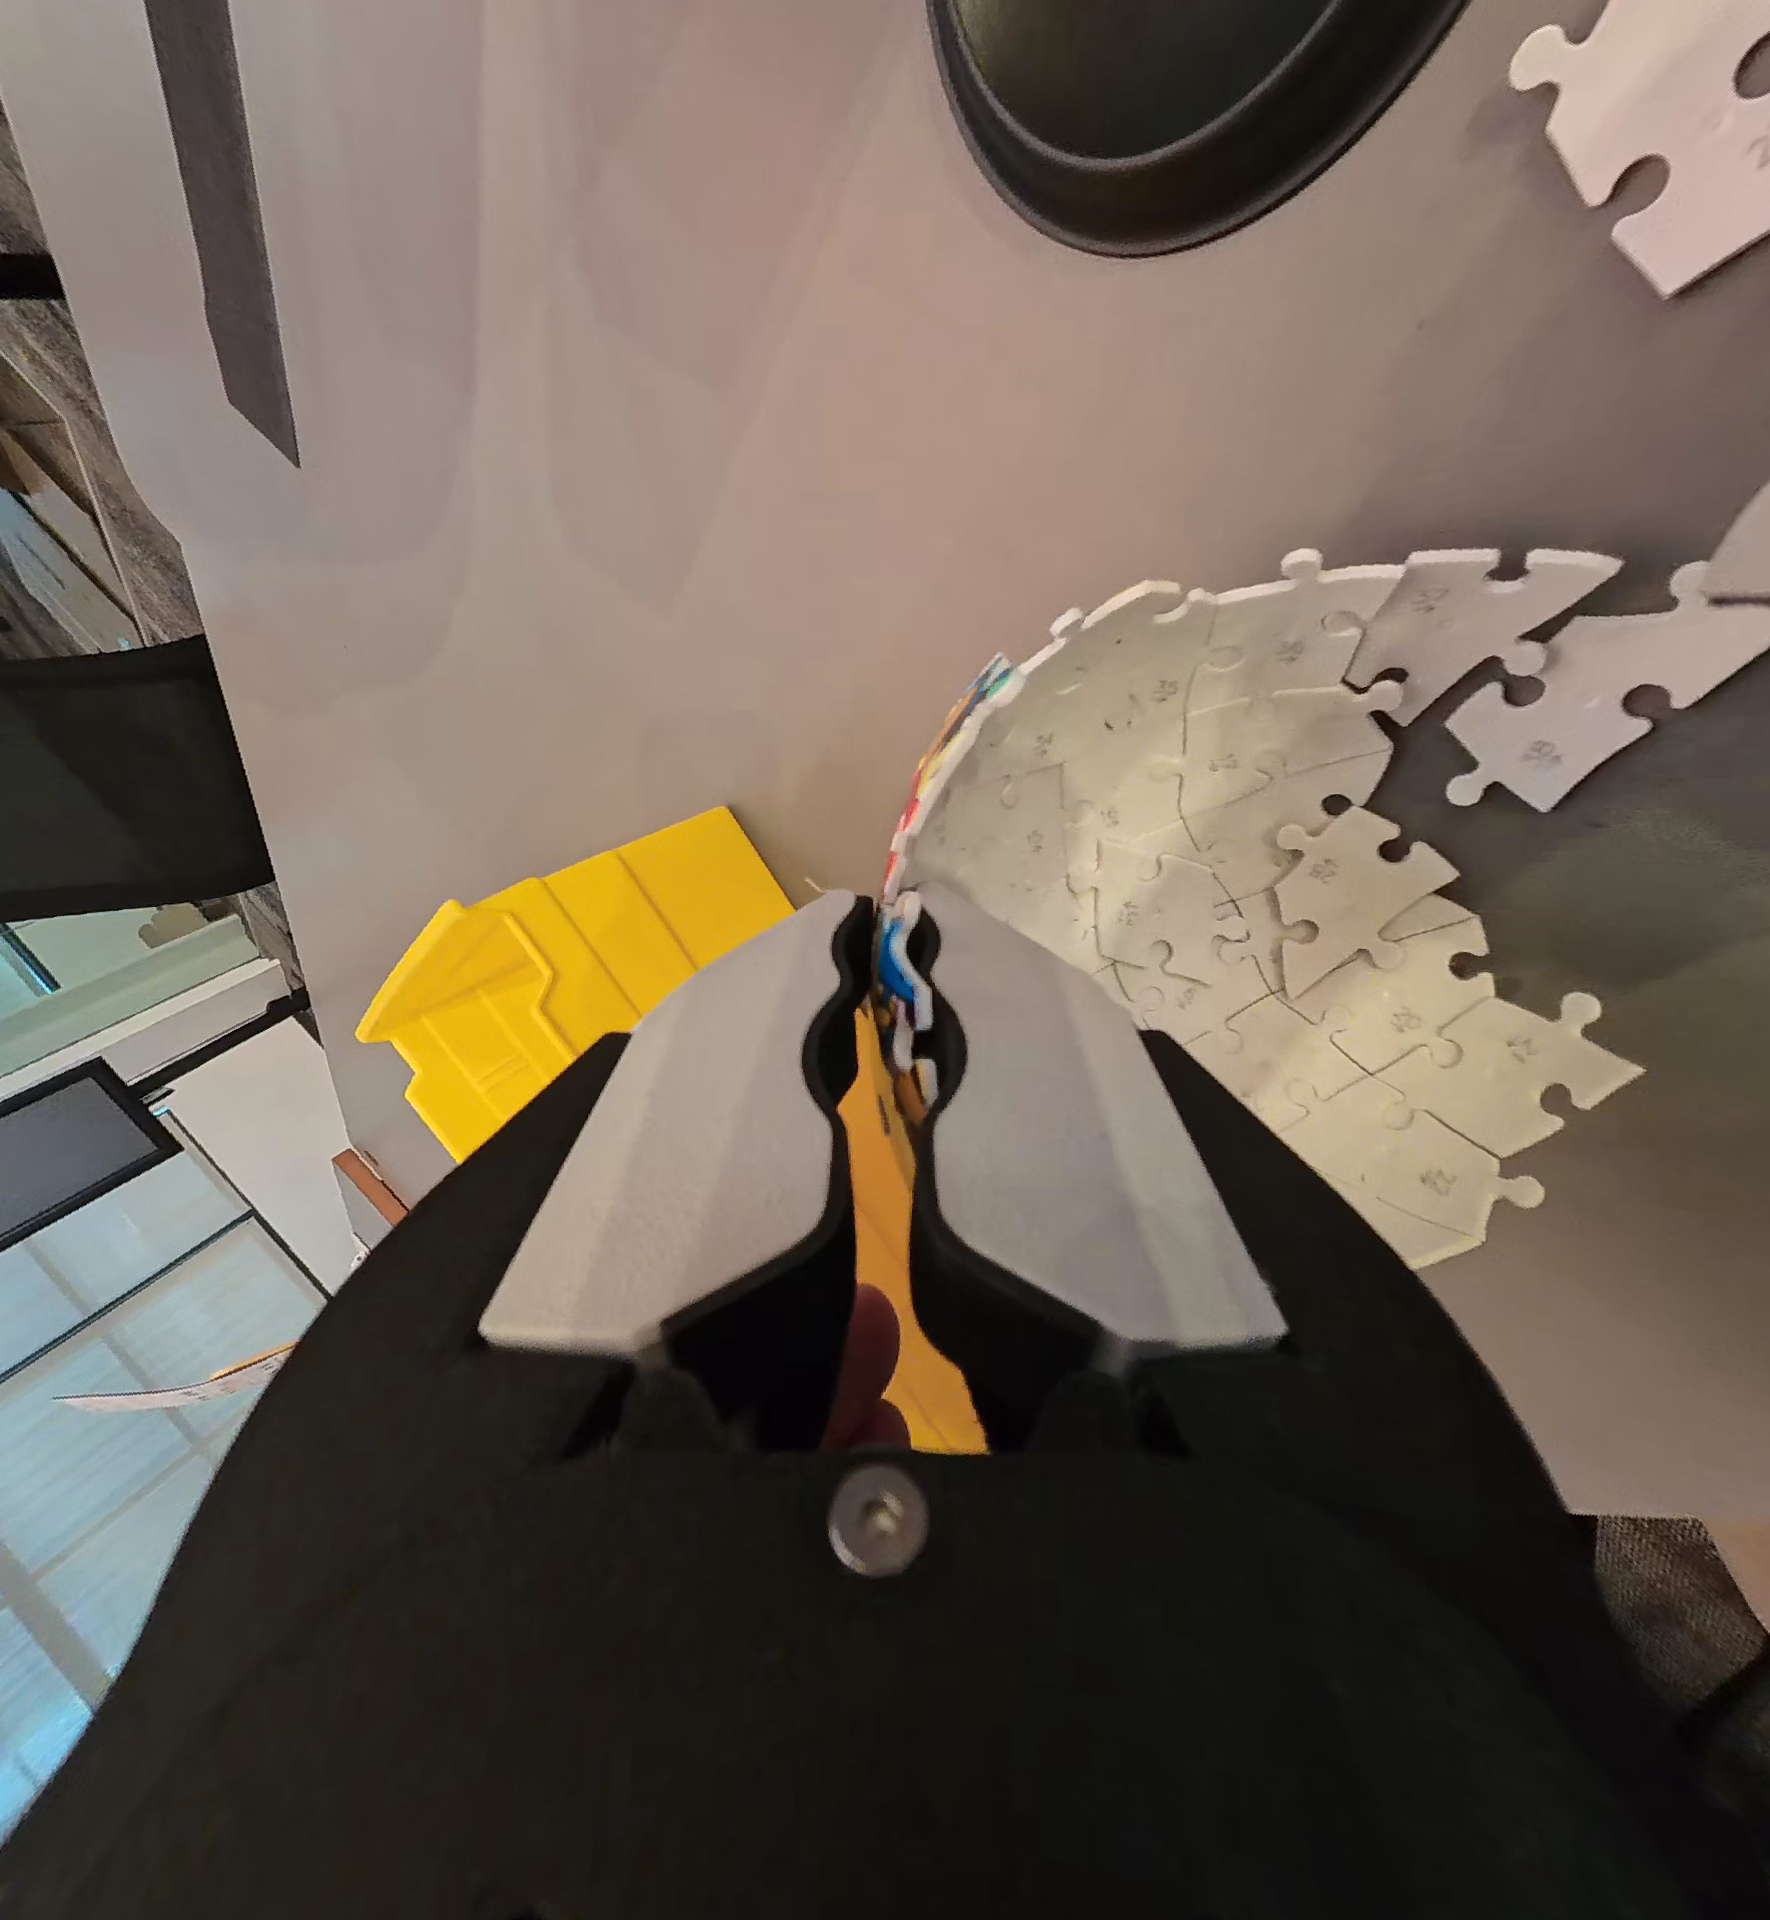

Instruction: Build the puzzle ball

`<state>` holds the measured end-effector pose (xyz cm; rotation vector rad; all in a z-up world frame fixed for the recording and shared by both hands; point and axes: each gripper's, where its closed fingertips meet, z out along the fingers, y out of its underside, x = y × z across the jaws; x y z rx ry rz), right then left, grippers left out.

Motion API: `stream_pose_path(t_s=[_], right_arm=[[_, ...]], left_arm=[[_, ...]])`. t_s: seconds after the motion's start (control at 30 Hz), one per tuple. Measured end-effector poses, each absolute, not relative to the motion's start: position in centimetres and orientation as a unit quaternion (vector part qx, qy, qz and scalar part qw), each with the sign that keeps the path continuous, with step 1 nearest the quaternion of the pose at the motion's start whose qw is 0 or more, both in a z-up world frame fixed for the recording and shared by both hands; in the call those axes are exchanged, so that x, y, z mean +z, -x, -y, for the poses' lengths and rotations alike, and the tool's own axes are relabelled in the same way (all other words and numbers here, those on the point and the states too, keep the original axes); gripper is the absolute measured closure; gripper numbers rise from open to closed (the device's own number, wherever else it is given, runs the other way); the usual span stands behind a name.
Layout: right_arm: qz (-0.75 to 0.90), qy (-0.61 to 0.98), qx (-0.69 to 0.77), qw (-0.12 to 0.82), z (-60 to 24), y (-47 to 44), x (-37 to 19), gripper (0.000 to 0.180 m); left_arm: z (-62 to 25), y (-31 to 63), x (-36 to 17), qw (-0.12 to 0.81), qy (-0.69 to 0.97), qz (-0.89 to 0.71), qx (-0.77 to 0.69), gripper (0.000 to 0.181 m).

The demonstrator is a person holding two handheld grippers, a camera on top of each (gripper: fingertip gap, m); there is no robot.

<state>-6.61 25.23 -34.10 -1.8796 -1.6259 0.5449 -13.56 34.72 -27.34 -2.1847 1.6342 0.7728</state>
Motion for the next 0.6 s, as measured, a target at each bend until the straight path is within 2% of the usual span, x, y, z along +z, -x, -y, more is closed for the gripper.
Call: stream_pose_path(t_s=[0.6], right_arm=[[0.608, 0.707, 0.241, 0.268, -23.7, 8.0, -34.5, 0.148]], left_arm=[[-35.2, 14.6, -27.5, 0.156, 0.774, -0.557, 0.259, 0.176]])
